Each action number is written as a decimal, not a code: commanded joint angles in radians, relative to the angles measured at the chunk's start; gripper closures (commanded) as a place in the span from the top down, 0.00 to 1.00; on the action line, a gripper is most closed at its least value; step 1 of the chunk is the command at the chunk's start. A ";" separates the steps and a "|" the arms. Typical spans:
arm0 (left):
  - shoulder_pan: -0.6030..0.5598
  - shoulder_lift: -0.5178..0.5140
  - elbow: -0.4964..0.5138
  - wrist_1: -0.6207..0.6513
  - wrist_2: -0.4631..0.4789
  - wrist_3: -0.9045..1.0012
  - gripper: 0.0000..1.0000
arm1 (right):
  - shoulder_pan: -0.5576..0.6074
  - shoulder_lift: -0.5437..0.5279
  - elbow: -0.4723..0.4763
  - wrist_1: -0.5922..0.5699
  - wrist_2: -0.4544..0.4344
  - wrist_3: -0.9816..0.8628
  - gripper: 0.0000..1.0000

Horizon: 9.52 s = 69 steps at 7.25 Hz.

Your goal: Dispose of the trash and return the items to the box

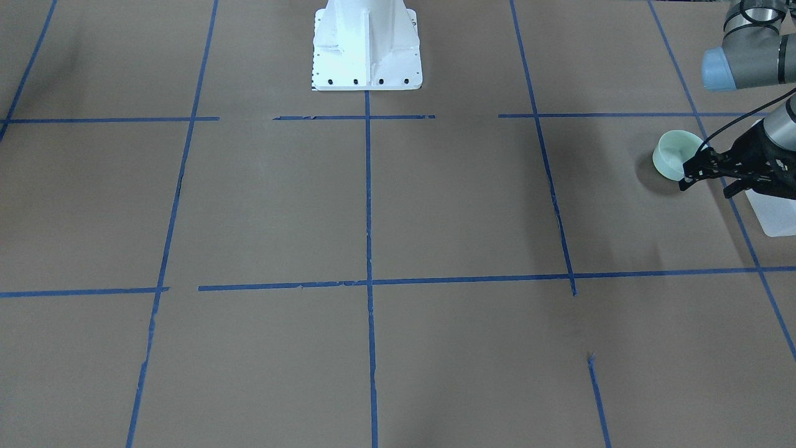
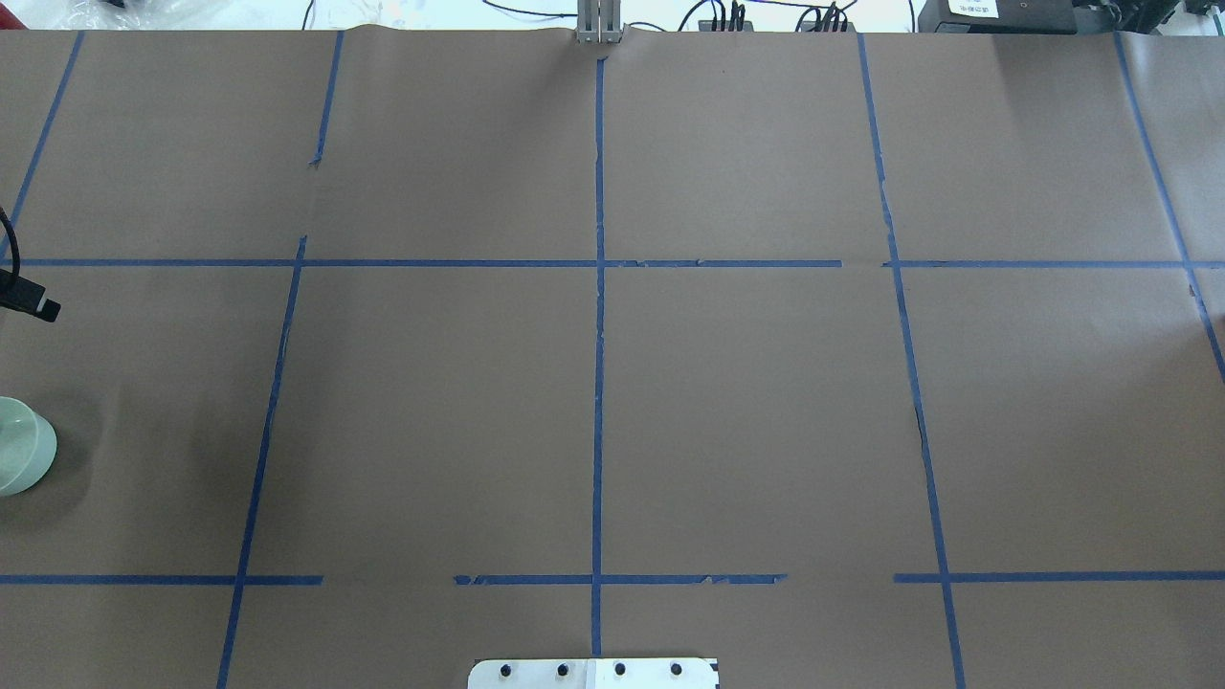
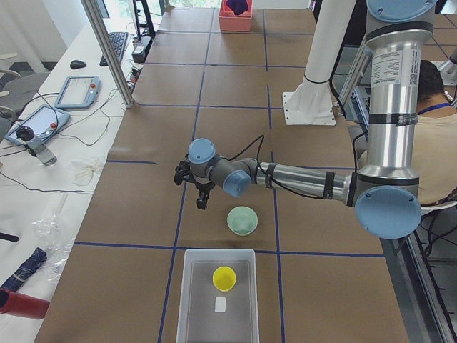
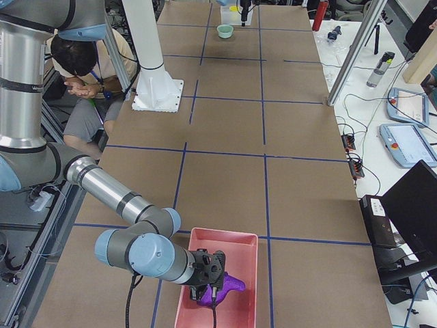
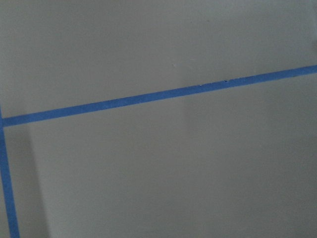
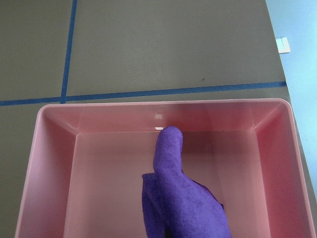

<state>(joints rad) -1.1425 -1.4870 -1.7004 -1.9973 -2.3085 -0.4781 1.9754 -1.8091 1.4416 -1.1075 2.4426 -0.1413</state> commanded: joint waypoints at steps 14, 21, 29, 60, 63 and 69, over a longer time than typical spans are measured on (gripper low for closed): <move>0.286 0.162 -0.041 -0.158 0.115 -0.358 0.84 | -0.410 0.030 0.269 0.000 0.016 0.486 1.00; 0.287 0.175 -0.085 -0.153 0.233 -0.362 0.00 | -0.455 0.010 0.326 0.000 0.055 0.582 1.00; -0.486 0.030 0.163 -0.021 0.235 0.715 0.00 | -0.500 0.016 0.323 0.006 0.055 0.631 1.00; -0.364 -0.078 -0.222 0.519 -0.008 0.508 1.00 | -0.667 0.065 0.381 -0.115 0.044 0.646 1.00; -0.370 -0.024 -0.098 0.536 -0.023 0.625 1.00 | -0.659 0.100 0.384 -0.298 0.044 0.400 1.00; -0.372 -0.021 -0.087 0.525 -0.022 0.627 1.00 | -0.511 0.209 0.410 -0.677 -0.022 -0.073 1.00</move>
<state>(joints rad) -1.5133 -1.5084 -1.7832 -1.4722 -2.3301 0.1482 1.4321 -1.6172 1.8398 -1.7002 2.4524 -0.1048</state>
